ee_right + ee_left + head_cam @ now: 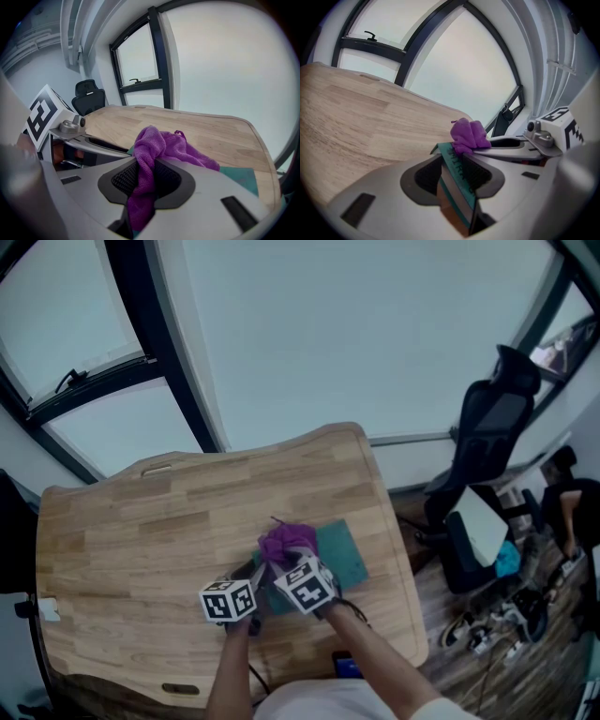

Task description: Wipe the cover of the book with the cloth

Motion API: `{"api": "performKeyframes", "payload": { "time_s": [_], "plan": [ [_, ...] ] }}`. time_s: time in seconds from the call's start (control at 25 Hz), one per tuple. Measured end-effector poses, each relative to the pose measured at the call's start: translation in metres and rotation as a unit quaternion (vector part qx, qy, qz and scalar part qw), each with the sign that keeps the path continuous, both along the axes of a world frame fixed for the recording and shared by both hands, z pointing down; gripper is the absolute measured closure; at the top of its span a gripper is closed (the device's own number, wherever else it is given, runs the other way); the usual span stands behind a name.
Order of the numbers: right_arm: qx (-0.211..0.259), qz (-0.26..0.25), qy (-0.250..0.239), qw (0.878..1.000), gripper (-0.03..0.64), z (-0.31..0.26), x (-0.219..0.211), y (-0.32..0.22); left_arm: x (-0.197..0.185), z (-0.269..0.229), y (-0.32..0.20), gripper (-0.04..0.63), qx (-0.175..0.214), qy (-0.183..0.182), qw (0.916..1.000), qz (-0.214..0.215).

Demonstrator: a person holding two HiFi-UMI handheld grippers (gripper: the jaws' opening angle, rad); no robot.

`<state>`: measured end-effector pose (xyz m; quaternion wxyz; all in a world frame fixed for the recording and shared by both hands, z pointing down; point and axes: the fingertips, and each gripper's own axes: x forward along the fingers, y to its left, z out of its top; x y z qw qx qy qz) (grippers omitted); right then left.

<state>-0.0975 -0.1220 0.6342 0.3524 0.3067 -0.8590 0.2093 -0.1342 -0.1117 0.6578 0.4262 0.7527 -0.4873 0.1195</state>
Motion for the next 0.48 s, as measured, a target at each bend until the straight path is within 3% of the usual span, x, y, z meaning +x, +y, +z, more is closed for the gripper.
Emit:
{"api": "performKeyframes", "payload": {
  "time_s": [0.48],
  "plan": [
    [-0.013, 0.001, 0.0, 1.0, 0.537, 0.001, 0.004, 0.013, -0.001, 0.001, 0.0, 0.454, -0.001, -0.001, 1.0, -0.001]
  ]
}}
